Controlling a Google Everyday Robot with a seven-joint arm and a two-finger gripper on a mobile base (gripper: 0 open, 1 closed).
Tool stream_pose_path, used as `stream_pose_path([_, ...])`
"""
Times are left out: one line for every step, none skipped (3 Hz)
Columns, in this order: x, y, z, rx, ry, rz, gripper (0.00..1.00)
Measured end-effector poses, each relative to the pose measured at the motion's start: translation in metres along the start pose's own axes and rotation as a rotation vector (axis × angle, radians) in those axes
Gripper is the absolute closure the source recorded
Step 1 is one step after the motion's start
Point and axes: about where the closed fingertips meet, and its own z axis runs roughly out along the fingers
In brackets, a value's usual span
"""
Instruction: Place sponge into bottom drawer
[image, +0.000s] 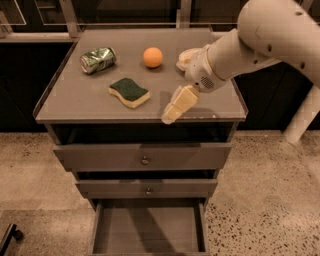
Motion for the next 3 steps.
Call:
stream_pose_path([-0.013,0.000,0.050,-0.072,-0.027,-0.016,0.00])
stream_pose_path([-0.026,-0.004,0.090,-0.144,-0.031,-0.035,0.00])
stream_pose_path([-0.035,-0.004,0.125,-0.214,-0.020,-0.050,0.00])
